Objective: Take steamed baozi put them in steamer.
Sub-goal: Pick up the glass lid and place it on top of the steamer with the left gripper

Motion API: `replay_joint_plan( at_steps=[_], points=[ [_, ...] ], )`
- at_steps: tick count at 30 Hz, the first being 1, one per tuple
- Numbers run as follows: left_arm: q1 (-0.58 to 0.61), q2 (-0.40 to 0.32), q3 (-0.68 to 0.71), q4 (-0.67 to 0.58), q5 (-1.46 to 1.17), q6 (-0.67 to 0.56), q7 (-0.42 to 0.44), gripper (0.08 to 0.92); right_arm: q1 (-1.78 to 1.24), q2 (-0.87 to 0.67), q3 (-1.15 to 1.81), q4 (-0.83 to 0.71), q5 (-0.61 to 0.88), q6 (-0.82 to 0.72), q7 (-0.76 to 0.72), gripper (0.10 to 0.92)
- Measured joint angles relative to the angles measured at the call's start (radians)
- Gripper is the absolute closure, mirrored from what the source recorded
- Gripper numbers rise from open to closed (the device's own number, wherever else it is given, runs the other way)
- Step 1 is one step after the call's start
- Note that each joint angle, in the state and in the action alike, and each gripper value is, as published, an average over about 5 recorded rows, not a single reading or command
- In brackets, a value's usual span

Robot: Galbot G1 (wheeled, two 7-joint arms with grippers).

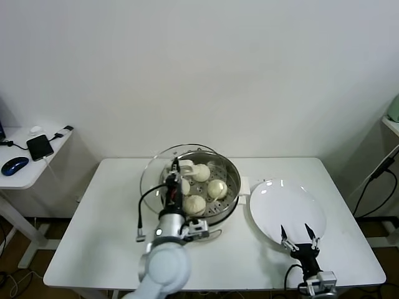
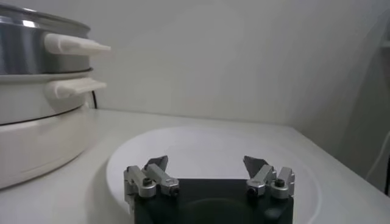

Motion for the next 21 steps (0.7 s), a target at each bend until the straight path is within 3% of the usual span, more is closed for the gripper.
replay_joint_plan(
  at_steps=[10,21],
  points=[
    [-0.056,-0.11,0.075,0.122,0.073,0.019,0.005,0.861,0.001,0.001,0.004,-0.024,0.01,0.023,0.002,0.203],
    [-0.086,-0.14,0.077,0.246,0.09,0.023,-0.028,0.861,0.003,0.005,0.013,-0.039,0.014,0.045,0.016,0.202]
  ],
)
